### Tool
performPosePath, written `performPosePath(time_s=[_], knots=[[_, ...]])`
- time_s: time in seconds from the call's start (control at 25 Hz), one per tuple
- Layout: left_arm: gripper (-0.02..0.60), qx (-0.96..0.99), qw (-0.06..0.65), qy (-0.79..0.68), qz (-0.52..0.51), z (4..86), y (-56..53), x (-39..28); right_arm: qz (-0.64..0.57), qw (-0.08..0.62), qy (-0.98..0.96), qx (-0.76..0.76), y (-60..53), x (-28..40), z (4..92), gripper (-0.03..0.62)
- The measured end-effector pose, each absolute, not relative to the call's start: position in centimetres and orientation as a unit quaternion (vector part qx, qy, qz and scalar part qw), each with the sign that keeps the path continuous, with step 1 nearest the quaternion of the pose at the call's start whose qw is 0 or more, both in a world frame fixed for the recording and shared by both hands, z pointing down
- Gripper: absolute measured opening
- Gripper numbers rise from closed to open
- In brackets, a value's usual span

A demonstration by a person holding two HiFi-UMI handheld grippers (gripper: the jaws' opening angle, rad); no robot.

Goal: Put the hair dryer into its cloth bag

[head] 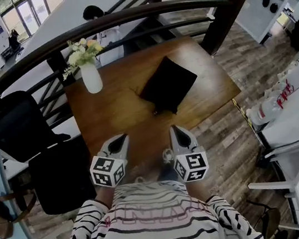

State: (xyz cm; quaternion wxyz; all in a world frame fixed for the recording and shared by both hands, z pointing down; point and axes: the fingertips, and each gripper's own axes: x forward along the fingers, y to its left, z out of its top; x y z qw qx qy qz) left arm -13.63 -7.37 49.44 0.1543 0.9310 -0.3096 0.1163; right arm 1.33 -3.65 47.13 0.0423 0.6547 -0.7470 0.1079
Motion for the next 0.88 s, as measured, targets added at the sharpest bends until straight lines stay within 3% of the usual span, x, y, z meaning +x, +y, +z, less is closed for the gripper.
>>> performPosePath(time_s=[0.88], knots=[[-0.002, 0.935, 0.146, -0.305, 0.111, 49.2, -5.2, -13.8, 0.095, 0.042, -0.742, 0.662, -1.1, 0.5, 46.2, -0.002]])
